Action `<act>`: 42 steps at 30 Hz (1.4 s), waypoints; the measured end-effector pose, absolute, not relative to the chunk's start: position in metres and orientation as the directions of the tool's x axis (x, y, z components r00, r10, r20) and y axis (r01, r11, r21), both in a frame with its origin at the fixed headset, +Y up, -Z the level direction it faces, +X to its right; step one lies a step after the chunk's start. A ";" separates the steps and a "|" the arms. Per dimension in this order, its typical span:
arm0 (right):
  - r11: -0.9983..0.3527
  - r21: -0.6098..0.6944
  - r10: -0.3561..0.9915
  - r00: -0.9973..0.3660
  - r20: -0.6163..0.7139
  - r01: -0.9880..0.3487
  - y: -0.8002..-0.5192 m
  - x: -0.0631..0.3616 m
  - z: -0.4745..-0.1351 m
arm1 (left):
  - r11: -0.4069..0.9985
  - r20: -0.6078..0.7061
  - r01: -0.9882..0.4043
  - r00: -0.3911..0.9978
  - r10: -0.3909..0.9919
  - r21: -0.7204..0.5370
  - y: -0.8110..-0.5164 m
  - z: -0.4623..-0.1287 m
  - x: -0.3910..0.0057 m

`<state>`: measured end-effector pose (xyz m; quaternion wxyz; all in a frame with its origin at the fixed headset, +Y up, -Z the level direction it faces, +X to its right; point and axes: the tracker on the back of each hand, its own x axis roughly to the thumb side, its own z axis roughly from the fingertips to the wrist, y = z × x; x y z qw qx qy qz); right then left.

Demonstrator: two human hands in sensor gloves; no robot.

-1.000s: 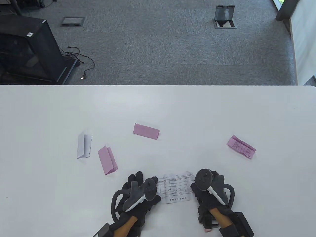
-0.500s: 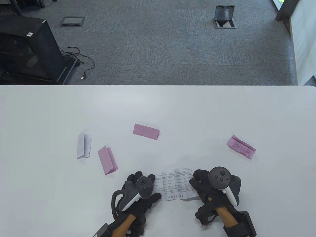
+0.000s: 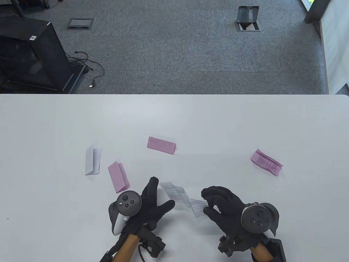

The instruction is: Unfold folded invoices and stack

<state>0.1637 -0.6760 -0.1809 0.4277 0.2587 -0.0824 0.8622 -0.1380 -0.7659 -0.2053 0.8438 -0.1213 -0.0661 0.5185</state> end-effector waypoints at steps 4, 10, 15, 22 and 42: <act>-0.562 0.115 0.763 -0.460 0.454 -0.819 -0.684 0.171 -0.190 | 0.389 0.057 -0.899 0.386 0.921 -0.201 -0.763 -0.203 -0.139; -0.516 0.103 0.834 -0.471 0.287 -0.851 -0.706 0.189 -0.210 | 0.364 0.067 -0.927 0.359 0.931 -0.091 -0.760 -0.201 -0.141; -0.512 0.117 0.855 -0.491 0.167 -0.851 -0.725 0.195 -0.222 | 0.412 0.031 -0.909 0.411 0.911 -0.065 -0.763 -0.201 -0.141; -0.664 0.059 0.747 -0.660 0.075 -0.745 -0.738 0.193 -0.229 | 0.504 -0.057 -0.863 0.505 0.861 -0.038 -0.764 -0.204 -0.139; -0.939 0.106 0.300 -0.932 -0.205 -0.326 -0.764 0.159 -0.321 | 0.808 -0.317 -0.578 0.792 0.522 -0.113 -0.774 -0.300 -0.105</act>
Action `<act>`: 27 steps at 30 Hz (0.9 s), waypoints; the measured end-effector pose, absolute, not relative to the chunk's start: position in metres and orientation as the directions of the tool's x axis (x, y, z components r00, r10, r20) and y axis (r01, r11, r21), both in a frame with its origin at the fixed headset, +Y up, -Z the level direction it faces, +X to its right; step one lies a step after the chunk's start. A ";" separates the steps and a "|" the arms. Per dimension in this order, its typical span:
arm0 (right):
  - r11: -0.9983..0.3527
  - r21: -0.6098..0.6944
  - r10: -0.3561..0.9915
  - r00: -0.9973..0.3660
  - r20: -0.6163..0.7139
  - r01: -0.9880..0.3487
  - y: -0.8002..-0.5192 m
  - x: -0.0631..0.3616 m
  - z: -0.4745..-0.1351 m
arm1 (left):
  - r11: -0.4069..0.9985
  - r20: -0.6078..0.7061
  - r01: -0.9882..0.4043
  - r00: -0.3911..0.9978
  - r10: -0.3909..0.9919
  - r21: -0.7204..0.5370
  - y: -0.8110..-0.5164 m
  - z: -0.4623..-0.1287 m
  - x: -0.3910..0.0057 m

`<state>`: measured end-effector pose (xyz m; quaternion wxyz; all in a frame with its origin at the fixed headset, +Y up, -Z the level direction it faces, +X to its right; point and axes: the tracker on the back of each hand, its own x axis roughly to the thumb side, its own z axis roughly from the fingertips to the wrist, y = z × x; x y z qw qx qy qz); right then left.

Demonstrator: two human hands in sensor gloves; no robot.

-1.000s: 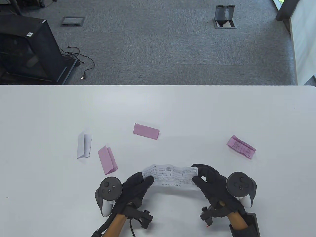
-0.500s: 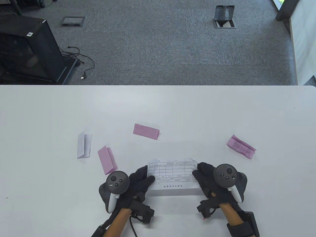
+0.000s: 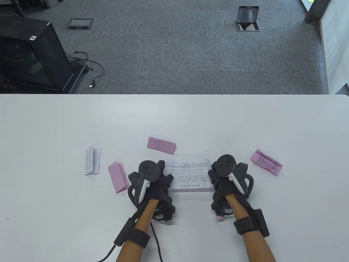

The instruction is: Unfold folded invoices and stack

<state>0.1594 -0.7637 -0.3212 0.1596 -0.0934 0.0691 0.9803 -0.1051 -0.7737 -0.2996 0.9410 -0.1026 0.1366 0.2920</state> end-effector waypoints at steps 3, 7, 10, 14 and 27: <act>-0.965 0.118 0.208 -0.956 -0.206 -0.235 -0.769 0.154 -0.327 | 0.859 -0.305 -0.493 0.846 0.437 -0.137 -0.779 -0.306 -0.098; -0.983 0.120 0.117 -0.976 -0.186 -0.141 -0.770 0.148 -0.331 | 0.902 -0.292 -0.404 0.890 0.350 -0.154 -0.778 -0.310 -0.091; -0.989 0.115 0.075 -0.982 -0.174 -0.095 -0.771 0.145 -0.334 | 0.918 -0.290 -0.359 0.908 0.302 -0.169 -0.777 -0.312 -0.090; -0.991 0.120 0.041 -0.982 -0.184 -0.064 -0.776 0.141 -0.335 | 0.924 -0.296 -0.337 0.914 0.276 -0.179 -0.777 -0.314 -0.091; -0.983 0.179 -0.028 -0.941 -0.337 -0.035 -0.777 0.151 -0.336 | 0.954 -0.329 -0.216 0.934 0.139 -0.209 -0.776 -0.315 -0.094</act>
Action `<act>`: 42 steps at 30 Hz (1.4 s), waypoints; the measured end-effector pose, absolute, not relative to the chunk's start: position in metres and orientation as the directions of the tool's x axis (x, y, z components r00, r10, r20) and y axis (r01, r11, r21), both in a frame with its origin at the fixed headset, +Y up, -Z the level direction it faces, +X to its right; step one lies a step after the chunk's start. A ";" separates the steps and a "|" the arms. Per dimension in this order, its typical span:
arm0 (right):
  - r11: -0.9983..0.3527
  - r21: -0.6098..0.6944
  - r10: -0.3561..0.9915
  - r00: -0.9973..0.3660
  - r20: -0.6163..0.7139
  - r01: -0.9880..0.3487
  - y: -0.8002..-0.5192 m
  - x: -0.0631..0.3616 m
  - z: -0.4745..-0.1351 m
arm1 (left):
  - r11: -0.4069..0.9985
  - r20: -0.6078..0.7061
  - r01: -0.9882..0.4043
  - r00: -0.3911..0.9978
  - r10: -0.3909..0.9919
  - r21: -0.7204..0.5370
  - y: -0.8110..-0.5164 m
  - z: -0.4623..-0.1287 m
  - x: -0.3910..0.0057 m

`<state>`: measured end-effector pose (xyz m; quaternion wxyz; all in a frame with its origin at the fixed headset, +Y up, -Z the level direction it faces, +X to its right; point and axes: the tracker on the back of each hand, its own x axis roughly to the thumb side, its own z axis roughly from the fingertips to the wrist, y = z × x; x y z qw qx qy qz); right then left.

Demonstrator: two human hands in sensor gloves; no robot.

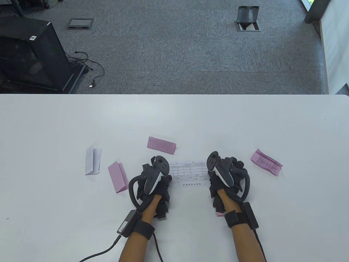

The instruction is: Unfold folded invoices and stack

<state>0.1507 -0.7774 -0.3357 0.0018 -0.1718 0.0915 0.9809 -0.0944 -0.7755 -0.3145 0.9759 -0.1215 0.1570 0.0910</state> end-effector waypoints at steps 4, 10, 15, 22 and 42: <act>-0.985 0.141 0.048 -0.937 -0.345 -0.102 -0.773 0.159 -0.333 | 0.955 -0.313 -0.214 0.939 0.142 -0.207 -0.775 -0.313 -0.094; -0.976 0.077 0.177 -0.943 -0.282 -0.206 -0.733 0.190 -0.327 | 0.938 -0.252 -0.327 0.923 0.292 -0.112 -0.769 -0.298 -0.102; -0.994 0.072 0.058 -0.945 -0.322 -0.086 -0.716 0.248 -0.324 | 0.931 -0.138 -0.358 0.927 0.347 -0.065 -0.761 -0.272 -0.113; -0.984 0.179 -0.071 -0.918 -0.389 0.000 -0.728 0.310 -0.324 | 0.895 -0.083 -0.441 0.896 0.436 -0.069 -0.754 -0.248 -0.128; -0.951 0.290 -0.064 -0.854 -0.516 -0.104 -0.770 0.345 -0.366 | 0.834 -0.116 -0.540 0.841 0.529 -0.113 -0.764 -0.254 -0.139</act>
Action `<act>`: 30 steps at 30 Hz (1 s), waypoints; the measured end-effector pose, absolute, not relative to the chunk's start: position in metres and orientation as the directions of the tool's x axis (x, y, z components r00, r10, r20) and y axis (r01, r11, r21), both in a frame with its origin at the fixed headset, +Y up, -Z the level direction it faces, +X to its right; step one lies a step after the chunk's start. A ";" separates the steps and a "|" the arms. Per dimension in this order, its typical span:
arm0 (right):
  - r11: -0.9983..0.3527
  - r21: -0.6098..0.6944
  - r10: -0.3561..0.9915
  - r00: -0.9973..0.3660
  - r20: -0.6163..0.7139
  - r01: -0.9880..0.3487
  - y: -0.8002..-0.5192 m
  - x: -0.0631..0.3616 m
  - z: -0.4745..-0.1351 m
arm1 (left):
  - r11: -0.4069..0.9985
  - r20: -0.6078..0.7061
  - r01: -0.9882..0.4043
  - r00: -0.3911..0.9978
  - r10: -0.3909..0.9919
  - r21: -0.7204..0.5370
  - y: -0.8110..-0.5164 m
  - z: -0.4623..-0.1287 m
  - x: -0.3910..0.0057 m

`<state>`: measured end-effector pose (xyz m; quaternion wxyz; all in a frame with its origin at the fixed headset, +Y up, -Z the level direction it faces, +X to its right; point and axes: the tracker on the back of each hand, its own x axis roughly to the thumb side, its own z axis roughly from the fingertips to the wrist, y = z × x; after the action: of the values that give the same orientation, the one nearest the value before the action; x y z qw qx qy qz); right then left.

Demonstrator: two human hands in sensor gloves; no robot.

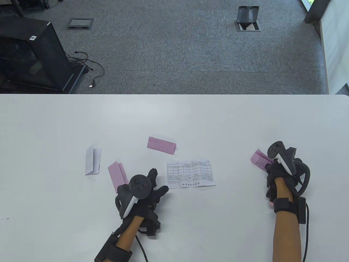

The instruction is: Unfold folded invoices and stack

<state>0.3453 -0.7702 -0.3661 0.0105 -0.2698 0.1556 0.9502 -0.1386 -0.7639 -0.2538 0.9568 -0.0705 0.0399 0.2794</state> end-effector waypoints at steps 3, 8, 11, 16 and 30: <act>-0.967 0.241 -0.057 -0.849 -0.525 -0.084 -0.770 0.346 -0.365 | 0.821 -0.129 -0.558 0.829 0.544 -0.121 -0.767 -0.255 -0.140; -0.988 0.135 -0.136 -0.837 -0.529 0.075 -0.770 0.347 -0.358 | 0.819 -0.120 -0.560 0.828 0.548 -0.123 -0.767 -0.255 -0.141; -0.989 0.109 -0.141 -0.832 -0.536 0.097 -0.767 0.349 -0.353 | 0.822 -0.113 -0.557 0.830 0.546 -0.120 -0.767 -0.255 -0.141; -0.996 -0.023 0.084 -0.880 -0.467 -0.083 -0.746 0.340 -0.337 | 0.811 -0.085 -0.578 0.816 0.572 -0.094 -0.761 -0.253 -0.141; -0.850 0.015 0.527 -0.847 0.067 -0.527 -0.712 0.169 -0.249 | 0.538 0.028 -0.788 0.556 0.831 -0.300 -0.751 -0.212 -0.100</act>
<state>0.1688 -0.7119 -0.2488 0.2742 0.0342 -0.0020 0.9611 -0.1002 -0.7512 -0.2121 0.8729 -0.1274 -0.0834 0.4636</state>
